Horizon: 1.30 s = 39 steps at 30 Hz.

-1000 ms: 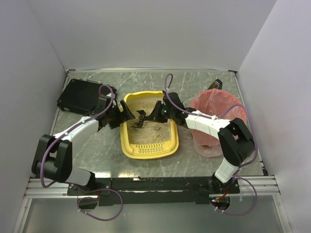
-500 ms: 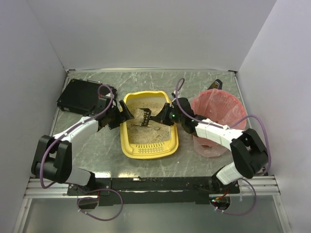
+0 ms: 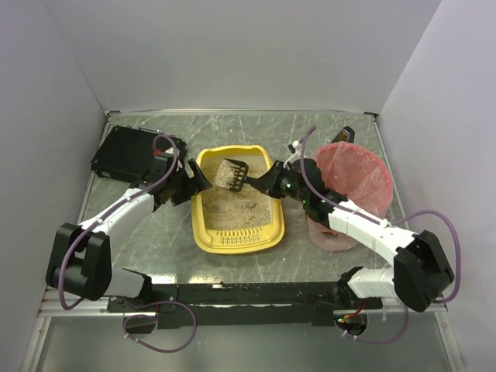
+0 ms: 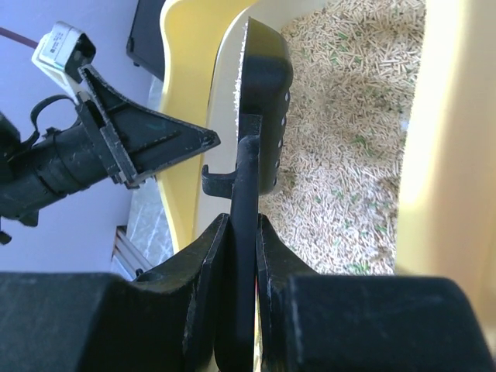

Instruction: Clean the litter box

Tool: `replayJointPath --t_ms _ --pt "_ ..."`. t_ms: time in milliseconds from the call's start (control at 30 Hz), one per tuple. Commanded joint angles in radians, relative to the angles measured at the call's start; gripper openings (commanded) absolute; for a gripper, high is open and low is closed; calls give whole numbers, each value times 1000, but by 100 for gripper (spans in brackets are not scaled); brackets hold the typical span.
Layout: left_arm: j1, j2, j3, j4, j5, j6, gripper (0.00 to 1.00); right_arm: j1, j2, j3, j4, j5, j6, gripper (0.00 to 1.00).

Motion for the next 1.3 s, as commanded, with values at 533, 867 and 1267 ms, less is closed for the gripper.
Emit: replayJointPath --t_ms 533,867,1267 --pt "1 -108 23 -44 -53 3 97 -31 -305 -167 113 -28 71 0" --pt "2 -159 34 -61 -70 -16 97 -91 -386 -185 -44 -62 278 0" --pt "1 -148 42 -64 -55 -27 97 -133 -458 -236 22 -114 264 0"
